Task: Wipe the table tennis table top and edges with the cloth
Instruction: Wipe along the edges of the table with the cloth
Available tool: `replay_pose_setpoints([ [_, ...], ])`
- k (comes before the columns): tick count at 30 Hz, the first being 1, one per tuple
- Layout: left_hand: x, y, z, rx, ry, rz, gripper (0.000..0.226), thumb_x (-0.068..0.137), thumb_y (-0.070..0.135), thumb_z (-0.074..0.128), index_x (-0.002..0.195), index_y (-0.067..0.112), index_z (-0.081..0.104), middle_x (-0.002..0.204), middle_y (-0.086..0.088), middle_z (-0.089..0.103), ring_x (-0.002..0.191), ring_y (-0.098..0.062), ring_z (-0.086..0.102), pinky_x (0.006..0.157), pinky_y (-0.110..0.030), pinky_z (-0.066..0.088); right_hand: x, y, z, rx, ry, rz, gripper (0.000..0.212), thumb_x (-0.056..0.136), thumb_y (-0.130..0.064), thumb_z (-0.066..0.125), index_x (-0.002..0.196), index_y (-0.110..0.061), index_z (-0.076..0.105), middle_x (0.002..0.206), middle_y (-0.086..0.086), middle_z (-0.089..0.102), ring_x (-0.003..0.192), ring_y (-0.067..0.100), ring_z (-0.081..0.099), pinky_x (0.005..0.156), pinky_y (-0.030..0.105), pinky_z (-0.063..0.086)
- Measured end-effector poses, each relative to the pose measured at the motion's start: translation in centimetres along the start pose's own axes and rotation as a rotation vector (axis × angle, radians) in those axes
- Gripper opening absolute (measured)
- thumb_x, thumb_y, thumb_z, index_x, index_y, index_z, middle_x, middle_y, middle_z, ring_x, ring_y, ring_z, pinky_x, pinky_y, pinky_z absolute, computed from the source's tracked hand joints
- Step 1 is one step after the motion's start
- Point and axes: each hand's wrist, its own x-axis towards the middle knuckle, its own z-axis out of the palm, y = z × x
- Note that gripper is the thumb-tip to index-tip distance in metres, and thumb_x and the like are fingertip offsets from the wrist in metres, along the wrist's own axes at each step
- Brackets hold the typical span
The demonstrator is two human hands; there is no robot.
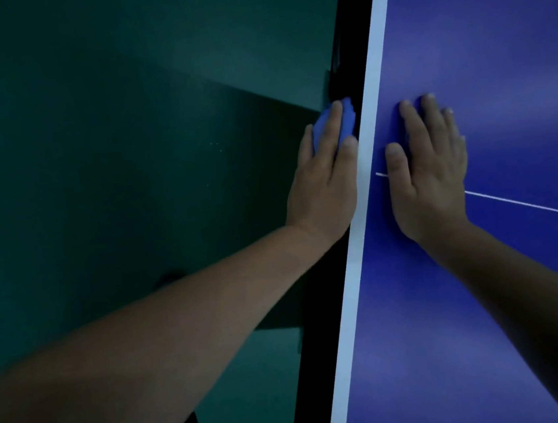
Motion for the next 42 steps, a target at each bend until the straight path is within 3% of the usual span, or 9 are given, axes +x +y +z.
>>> replay_pose_setpoints([
  [5,-9.9,-0.3,0.4,-0.137,0.006,-0.027,0.051,0.107,0.052,0.022,0.156,0.048,0.013,0.168,0.013,0.009,0.153,0.0,0.003,0.119,-0.012,0.01,0.0,0.0,-0.1,-0.008,-0.006,-0.002,0.06,0.103,-0.052,0.025,0.159,-0.033,0.022,0.169,-0.004,0.011,0.156,0.021,0.002,0.124,0.053,0.005],
  [9,-12.6,-0.2,0.4,-0.112,-0.037,-0.115,0.049,0.097,0.068,0.019,0.141,0.075,-0.001,0.167,0.018,0.001,0.147,0.014,0.0,0.111,-0.001,0.01,0.1,-0.2,0.0,0.003,-0.003,0.008,0.06,0.102,-0.052,0.026,0.159,-0.032,0.024,0.169,-0.004,0.012,0.156,0.021,0.003,0.124,0.053,0.006],
  [11,-8.9,0.4,0.2,-0.075,-0.025,-0.121,0.053,0.098,0.063,0.021,0.146,0.069,0.002,0.168,0.017,0.002,0.142,0.022,-0.001,0.103,0.005,0.007,0.1,-0.2,0.0,0.002,-0.007,0.01,0.06,0.102,-0.052,0.026,0.159,-0.032,0.024,0.169,-0.004,0.012,0.156,0.021,0.003,0.124,0.053,0.005],
  [15,1.5,2.9,-0.7,-0.092,-0.005,-0.153,0.055,0.106,0.047,0.03,0.158,0.047,0.012,0.169,0.005,0.01,0.15,-0.007,0.016,0.105,-0.015,0.014,0.1,-0.1,-0.1,0.003,-0.019,0.012,0.061,0.102,-0.053,0.025,0.159,-0.033,0.023,0.169,-0.004,0.011,0.156,0.02,0.001,0.125,0.052,0.004],
  [18,3.8,3.9,-0.9,-0.114,0.001,-0.135,0.055,0.108,0.042,0.031,0.159,0.043,0.011,0.168,0.003,0.012,0.15,-0.012,0.019,0.103,-0.019,0.019,0.2,-0.1,-0.1,-0.003,-0.02,0.013,0.061,0.102,-0.054,0.025,0.159,-0.033,0.024,0.169,-0.004,0.012,0.156,0.02,0.001,0.125,0.052,0.005],
  [22,-3.5,1.7,-0.4,-0.051,0.013,-0.056,0.056,0.104,0.052,0.03,0.155,0.053,0.008,0.169,0.009,0.008,0.151,0.004,0.005,0.106,0.0,0.006,0.1,-0.1,-0.2,-0.007,-0.017,0.018,0.061,0.101,-0.053,0.027,0.158,-0.031,0.025,0.168,-0.003,0.014,0.156,0.022,0.004,0.125,0.052,0.006],
  [28,-8.8,1.7,0.2,-0.105,-0.02,-0.14,0.053,0.102,0.056,0.031,0.138,0.078,-0.001,0.168,0.018,-0.001,0.138,0.026,-0.005,0.106,0.004,0.007,0.1,-0.1,-0.3,0.003,-0.036,0.014,0.061,0.101,-0.053,0.027,0.157,-0.029,0.028,0.168,-0.002,0.015,0.156,0.021,0.003,0.124,0.053,0.006],
  [36,8.6,3.7,-1.1,-0.165,0.008,-0.137,0.056,0.107,0.041,0.04,0.158,0.044,0.018,0.168,0.003,0.014,0.151,-0.014,0.018,0.11,-0.021,0.02,6.9,-0.6,-1.4,0.05,0.016,0.007,0.057,0.099,-0.05,0.036,0.147,-0.02,0.045,0.156,0.007,0.034,0.144,0.025,0.027,0.12,0.05,0.024],
  [42,0.8,2.2,-1.0,-0.188,-0.051,-0.133,0.056,0.103,0.054,0.035,0.151,0.061,0.006,0.168,0.019,0.001,0.142,0.022,-0.001,0.101,0.007,0.006,19.0,-1.0,-1.9,-0.016,-0.032,0.004,0.062,0.102,-0.047,0.027,0.158,-0.021,0.028,0.168,0.005,0.016,0.154,0.026,0.012,0.125,0.047,0.01],
])
